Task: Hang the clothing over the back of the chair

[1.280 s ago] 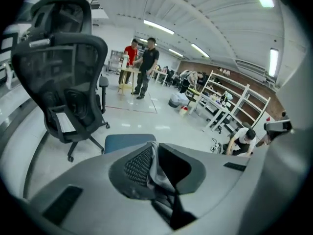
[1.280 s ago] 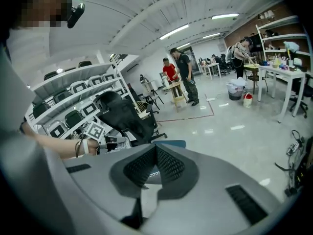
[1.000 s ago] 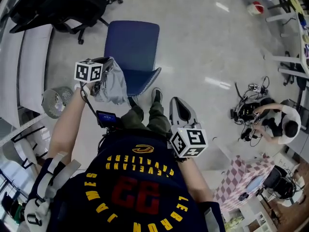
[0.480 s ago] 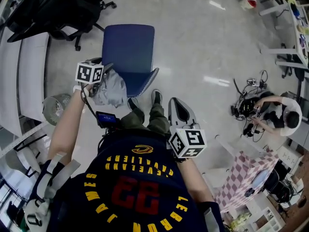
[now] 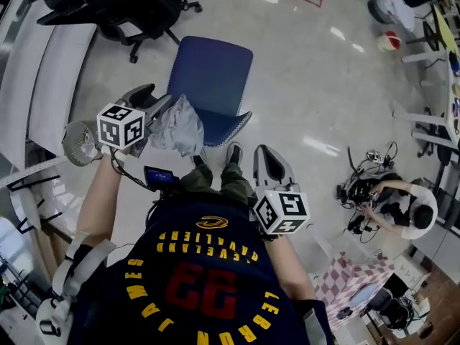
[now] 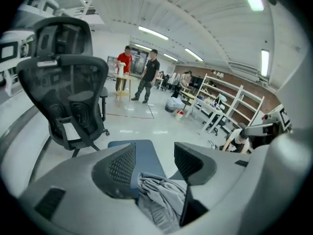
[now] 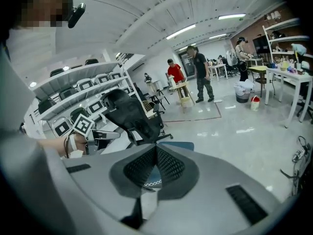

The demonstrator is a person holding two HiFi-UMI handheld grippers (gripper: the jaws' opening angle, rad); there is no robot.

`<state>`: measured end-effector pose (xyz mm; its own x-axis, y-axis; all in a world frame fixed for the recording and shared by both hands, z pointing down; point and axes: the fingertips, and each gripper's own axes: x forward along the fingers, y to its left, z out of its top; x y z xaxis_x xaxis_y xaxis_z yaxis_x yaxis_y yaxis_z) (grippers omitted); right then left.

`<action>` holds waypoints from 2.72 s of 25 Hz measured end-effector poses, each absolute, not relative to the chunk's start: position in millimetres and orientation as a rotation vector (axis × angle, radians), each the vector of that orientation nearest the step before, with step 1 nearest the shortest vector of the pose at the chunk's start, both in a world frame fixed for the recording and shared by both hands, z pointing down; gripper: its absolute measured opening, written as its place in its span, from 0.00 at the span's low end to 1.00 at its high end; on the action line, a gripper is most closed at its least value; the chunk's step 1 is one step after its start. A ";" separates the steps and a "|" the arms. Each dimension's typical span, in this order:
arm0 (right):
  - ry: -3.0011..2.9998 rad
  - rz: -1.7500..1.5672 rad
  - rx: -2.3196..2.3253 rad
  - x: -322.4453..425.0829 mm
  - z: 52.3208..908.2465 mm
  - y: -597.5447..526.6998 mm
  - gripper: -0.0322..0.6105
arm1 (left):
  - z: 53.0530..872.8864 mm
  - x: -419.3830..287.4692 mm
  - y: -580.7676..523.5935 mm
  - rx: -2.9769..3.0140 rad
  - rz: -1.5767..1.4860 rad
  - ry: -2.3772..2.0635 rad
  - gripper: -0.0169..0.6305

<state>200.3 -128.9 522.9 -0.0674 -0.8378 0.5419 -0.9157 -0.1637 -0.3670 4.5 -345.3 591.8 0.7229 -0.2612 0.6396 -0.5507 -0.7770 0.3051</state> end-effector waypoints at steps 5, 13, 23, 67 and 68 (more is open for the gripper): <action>-2.087 0.982 1.922 179.4 514.5 -160.6 0.06 | 524.2 -29.8 -331.3 2.470 0.558 -0.738 0.40; -2.247 0.884 1.791 142.8 484.2 -201.3 0.06 | 460.8 -55.0 -278.1 2.464 0.329 -0.811 0.40; -2.435 0.711 1.701 112.6 418.7 -237.6 0.06 | 375.6 -64.1 -253.8 2.674 0.237 -0.992 0.26; -2.528 0.534 1.588 70.9 395.1 -234.7 0.06 | 374.5 -115.1 -273.3 2.563 0.125 -1.148 0.03; -2.528 0.537 1.586 70.6 396.4 -234.1 0.06 | 375.4 -116.0 -273.6 2.559 0.125 -1.149 0.03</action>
<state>70.6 -234.1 396.4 -0.4487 -0.8501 0.2758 -0.8887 0.3921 -0.2375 -116.0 -273.6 375.4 0.6704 -0.7108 0.2129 -0.7399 -0.6191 0.2630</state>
